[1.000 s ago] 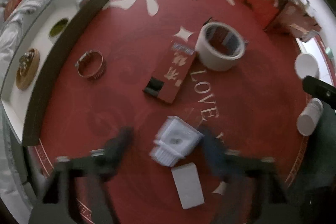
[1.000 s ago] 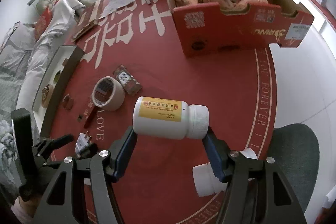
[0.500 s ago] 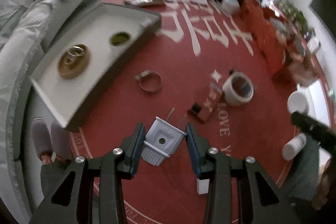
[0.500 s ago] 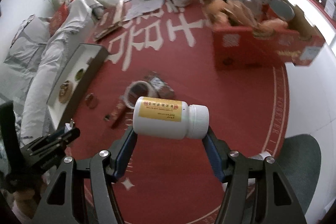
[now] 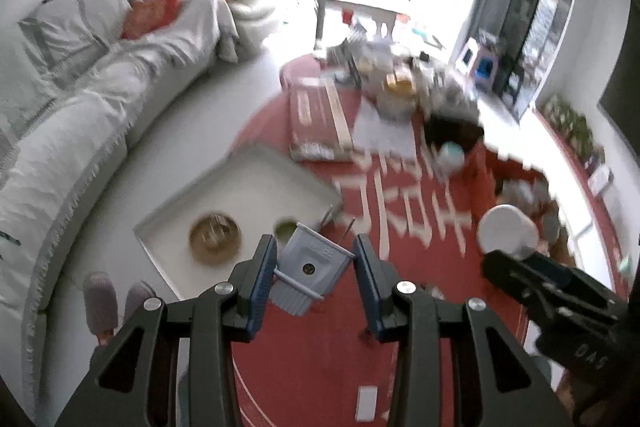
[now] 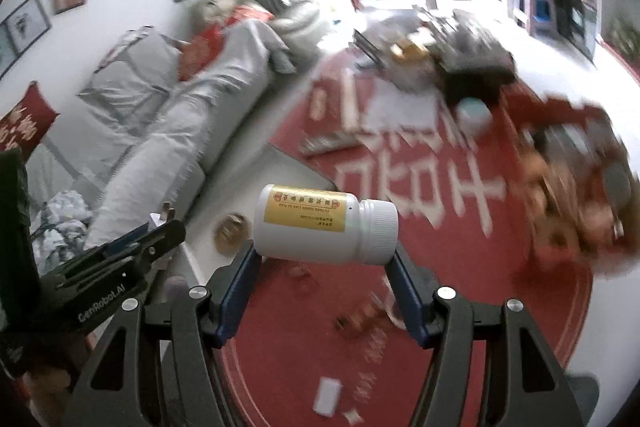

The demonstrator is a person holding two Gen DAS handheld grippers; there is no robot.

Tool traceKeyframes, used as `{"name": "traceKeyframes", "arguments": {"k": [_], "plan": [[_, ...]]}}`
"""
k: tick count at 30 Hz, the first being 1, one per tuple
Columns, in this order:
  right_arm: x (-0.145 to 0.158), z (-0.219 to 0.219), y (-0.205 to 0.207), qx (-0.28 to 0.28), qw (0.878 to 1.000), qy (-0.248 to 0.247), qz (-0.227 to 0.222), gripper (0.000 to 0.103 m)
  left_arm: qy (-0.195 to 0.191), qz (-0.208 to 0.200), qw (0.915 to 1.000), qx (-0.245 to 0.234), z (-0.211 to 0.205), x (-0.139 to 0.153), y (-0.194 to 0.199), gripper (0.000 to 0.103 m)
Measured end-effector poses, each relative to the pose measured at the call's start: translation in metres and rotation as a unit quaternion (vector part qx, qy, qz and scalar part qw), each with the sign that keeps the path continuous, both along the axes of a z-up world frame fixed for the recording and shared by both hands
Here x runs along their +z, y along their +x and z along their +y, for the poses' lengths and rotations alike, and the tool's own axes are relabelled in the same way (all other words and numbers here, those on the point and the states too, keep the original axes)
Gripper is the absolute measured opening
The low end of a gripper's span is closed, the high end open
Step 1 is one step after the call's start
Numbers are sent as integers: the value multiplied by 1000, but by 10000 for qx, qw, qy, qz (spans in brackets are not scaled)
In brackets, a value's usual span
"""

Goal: Organize rigid objects
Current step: 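Carry the plug and pill bottle over the white box lid with both tools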

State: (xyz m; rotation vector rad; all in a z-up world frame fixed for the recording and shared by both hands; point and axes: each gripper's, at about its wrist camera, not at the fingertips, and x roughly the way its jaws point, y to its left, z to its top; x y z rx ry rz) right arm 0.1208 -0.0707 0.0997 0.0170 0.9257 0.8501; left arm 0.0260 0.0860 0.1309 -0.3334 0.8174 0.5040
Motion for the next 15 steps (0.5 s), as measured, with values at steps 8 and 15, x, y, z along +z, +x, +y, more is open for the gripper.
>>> {"name": "traceKeyframes", "arguments": {"k": [8, 15], "plan": [[79, 71, 9, 594, 9955, 394, -619, 65, 329, -540, 9966, 534, 52, 59, 2, 43], [95, 131, 17, 828, 9927, 396, -787, 65, 352, -539, 9900, 1252, 109, 54, -9, 43]]}}
